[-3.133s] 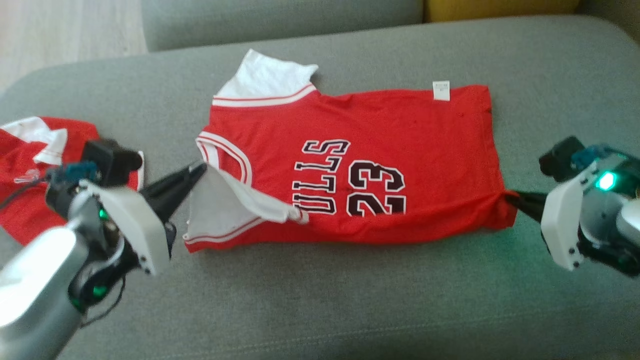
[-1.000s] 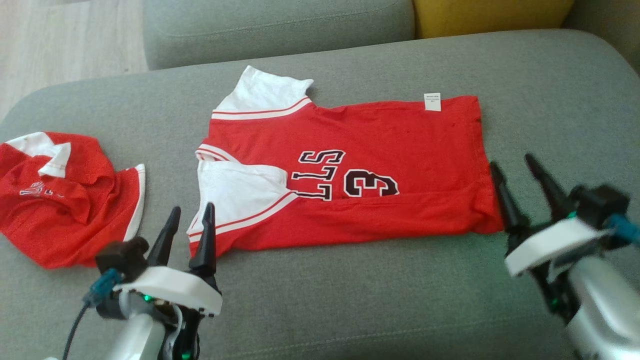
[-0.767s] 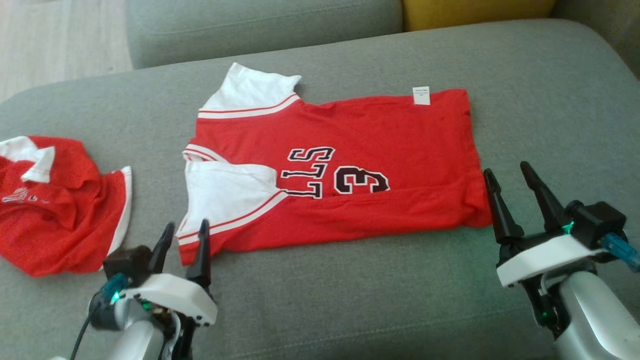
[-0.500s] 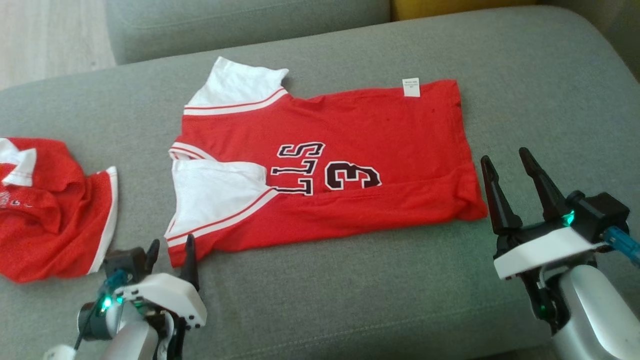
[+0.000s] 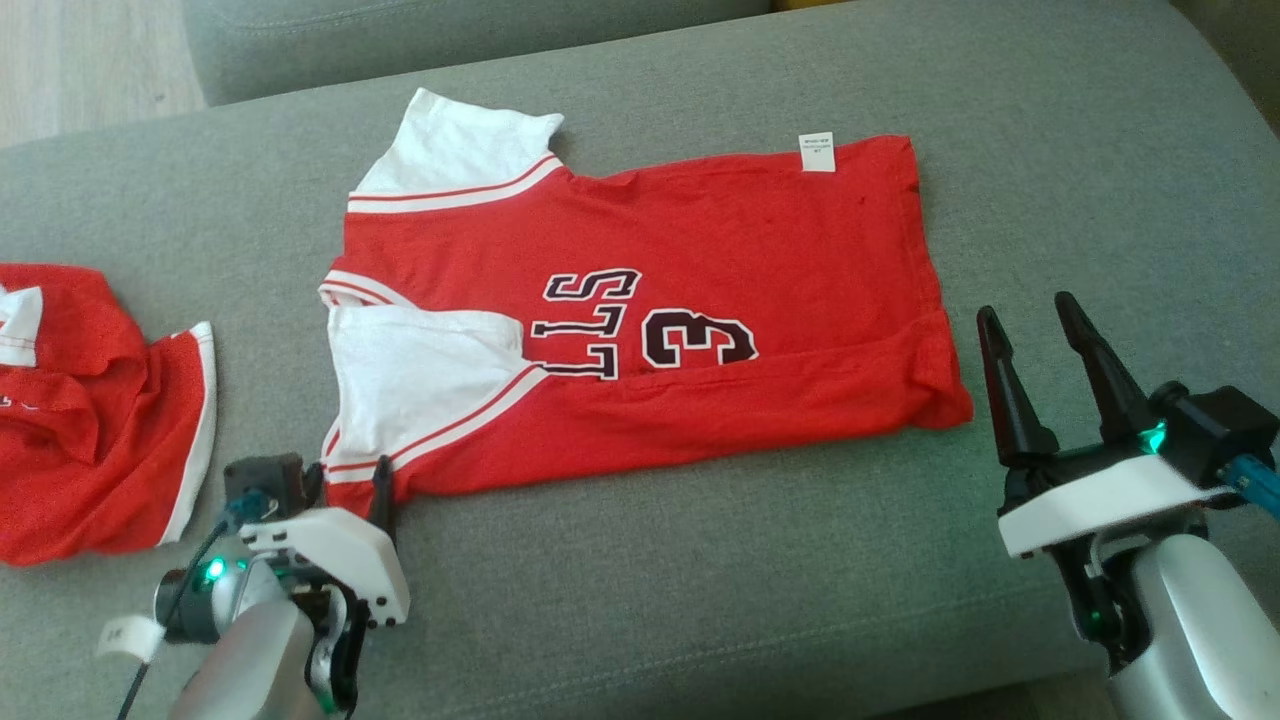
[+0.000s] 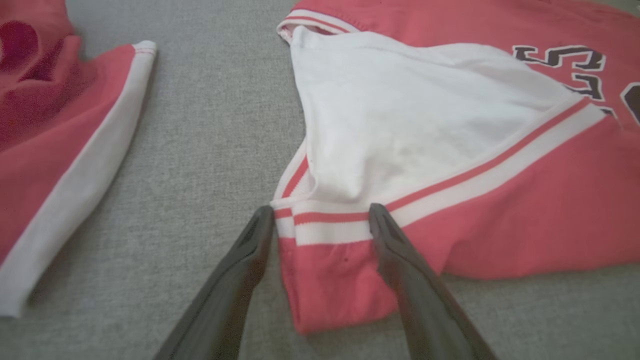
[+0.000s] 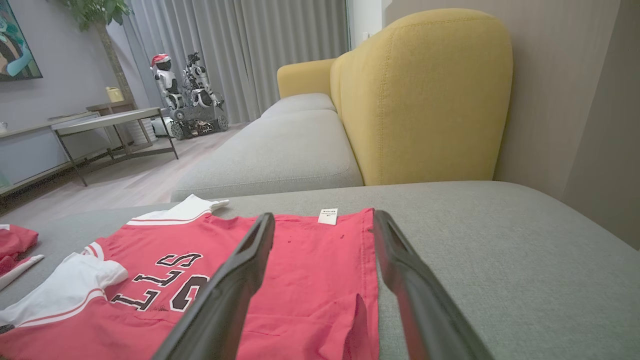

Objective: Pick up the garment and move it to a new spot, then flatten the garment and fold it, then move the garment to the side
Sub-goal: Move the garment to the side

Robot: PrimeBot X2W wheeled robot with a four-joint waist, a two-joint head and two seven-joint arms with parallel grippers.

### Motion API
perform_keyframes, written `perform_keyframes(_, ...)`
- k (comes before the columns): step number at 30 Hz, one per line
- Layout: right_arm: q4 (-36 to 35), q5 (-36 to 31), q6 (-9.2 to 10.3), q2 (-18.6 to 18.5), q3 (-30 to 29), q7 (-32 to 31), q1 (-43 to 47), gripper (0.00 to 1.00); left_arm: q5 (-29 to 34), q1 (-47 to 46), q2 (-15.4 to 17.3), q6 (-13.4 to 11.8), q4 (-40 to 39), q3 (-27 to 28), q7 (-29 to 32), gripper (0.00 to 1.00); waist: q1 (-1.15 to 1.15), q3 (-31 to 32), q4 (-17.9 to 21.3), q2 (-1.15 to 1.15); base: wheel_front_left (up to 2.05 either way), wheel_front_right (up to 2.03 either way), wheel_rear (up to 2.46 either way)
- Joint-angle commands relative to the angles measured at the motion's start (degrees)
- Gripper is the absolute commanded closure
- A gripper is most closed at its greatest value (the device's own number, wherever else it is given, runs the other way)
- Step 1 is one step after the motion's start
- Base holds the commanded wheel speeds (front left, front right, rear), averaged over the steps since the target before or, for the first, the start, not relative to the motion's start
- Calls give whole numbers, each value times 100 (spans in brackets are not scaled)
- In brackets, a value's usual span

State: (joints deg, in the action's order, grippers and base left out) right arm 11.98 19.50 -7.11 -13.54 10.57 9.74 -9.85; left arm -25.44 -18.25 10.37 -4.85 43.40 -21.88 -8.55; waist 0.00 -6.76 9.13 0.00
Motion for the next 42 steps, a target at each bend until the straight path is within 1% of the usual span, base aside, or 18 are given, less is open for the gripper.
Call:
perform_keyframes(1,-180,-34,-37,-39,41,-40,-1,0,31,-220,106,47,-20,103,65,0,0,4,-10,0,0,0,0)
perform_keyframes(2,-163,-46,-37,-36,12,-61,8,0,23,-232,96,108,33,67,109,0,0,9,-17,0,0,0,0)
perform_keyframes(3,-148,-60,-37,-30,-15,-76,15,0,6,-245,83,169,77,40,146,27,0,13,-25,0,0,0,0)
perform_keyframes(4,-133,-76,-37,-22,-39,-88,19,0,-10,-260,71,225,109,17,169,89,0,18,-32,0,0,0,0)
perform_keyframes(5,-116,-91,-37,-9,-67,-101,20,0,-24,-274,61,276,131,-2,177,100,0,22,-40,0,0,0,0)
perform_keyframes(7,-71,-131,-37,34,-124,-142,20,0,-53,-303,51,385,139,-27,134,100,0,24,-60,0,0,0,0)
perform_keyframes(11,54,-223,-37,157,-176,-291,35,0,-69,-369,59,431,19,-1,-156,100,0,22,-131,0,0,0,0)
perform_keyframes(17,320,-334,-37,319,-330,-533,36,0,-47,-400,78,394,-288,45,-427,100,0,19,-233,0,0,0,0)
perform_keyframes(19,517,-357,-37,440,-499,-647,-3,0,-2,-382,77,358,-522,33,-502,100,0,20,-308,0,0,0,0)
perform_keyframes(29,1268,-694,-37,682,-987,-855,-292,0,83,-272,62,285,-1120,-162,-387,100,0,8,-424,0,0,0,0)
perform_keyframes(37,1823,-575,-37,815,-1165,-962,-595,0,89,-209,126,219,-1446,-229,-260,100,0,-50,-454,0,0,0,0)
perform_keyframes(42,2206,-518,-37,807,-1162,-967,-790,0,91,-201,153,186,-1593,-264,-207,100,0,-118,-485,0,0,0,0)
